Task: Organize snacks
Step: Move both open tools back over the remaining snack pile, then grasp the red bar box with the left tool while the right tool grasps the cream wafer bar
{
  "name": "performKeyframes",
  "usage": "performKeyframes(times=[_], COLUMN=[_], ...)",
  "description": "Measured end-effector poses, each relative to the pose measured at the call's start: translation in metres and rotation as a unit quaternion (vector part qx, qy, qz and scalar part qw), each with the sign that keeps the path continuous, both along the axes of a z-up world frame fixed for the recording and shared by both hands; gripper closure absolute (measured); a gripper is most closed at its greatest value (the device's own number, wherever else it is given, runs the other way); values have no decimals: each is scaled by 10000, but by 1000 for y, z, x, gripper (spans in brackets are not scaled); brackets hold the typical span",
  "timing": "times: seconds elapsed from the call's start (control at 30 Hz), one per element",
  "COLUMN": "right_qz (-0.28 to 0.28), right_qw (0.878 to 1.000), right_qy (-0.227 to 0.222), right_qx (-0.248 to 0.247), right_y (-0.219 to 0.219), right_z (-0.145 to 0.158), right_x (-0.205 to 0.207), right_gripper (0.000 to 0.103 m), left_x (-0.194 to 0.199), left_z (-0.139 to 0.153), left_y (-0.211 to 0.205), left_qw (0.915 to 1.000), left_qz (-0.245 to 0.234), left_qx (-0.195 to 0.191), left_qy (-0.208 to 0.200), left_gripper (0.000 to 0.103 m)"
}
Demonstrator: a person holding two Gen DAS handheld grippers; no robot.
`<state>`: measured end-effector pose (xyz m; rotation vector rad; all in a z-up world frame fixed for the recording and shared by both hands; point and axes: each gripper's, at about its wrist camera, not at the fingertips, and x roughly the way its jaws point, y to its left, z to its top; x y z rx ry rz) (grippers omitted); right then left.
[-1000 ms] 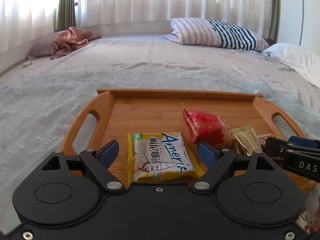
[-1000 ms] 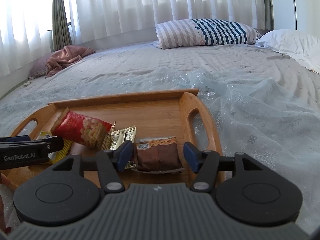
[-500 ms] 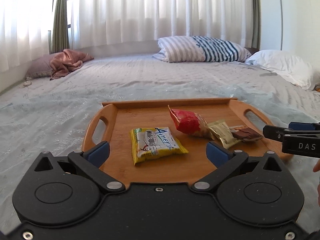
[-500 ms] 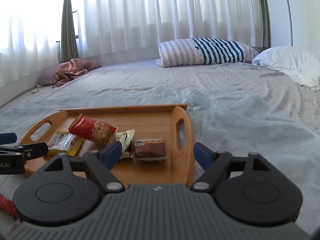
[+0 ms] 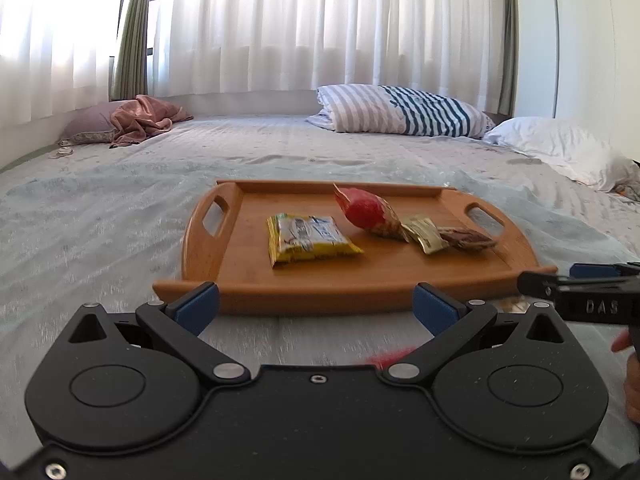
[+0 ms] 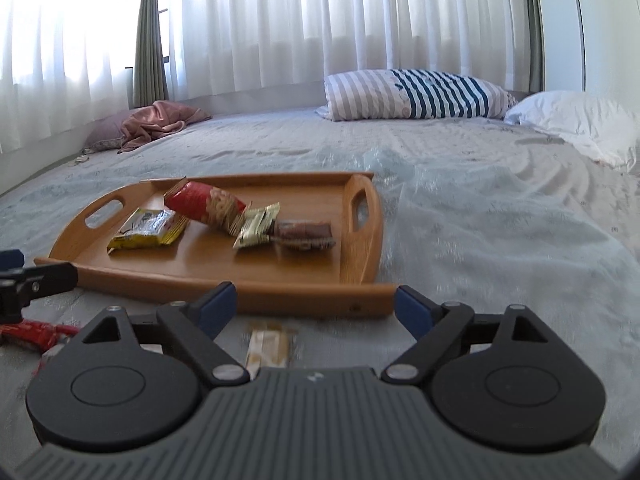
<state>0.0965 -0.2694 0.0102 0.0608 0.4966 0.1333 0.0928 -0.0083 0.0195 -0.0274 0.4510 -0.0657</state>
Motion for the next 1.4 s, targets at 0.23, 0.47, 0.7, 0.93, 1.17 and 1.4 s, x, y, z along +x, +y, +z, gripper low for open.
performKeyframes(times=[0.23,0.47,0.7,0.93,1.17,1.4], right_qz=[33,88,88,84,83,91], right_qw=[9998,9992,9984,9986,9986,9985], right_qy=[172,180,175,171,163,170], right_qx=[-3,-347,-526,-499,-501,-506], right_y=[1,15,21,21,21,21], right_z=[-11,-20,-23,-25,-26,-25], right_x=[-8,-13,-13,-12,-13,-13], right_gripper=[6,4,4,4,3,3], left_x=[-17,-23,-33,-37,-31,-30], left_z=[-14,-21,-24,-17,-30,-31], left_y=[0,-5,-19,7,29,12], left_qw=[10000,10000,9989,9991,9939,9953], left_qz=[34,44,5,338,923,777], left_qx=[-45,52,422,-255,-132,104], left_qy=[81,20,-211,29,591,562], left_gripper=[0,0,0,0,0,4])
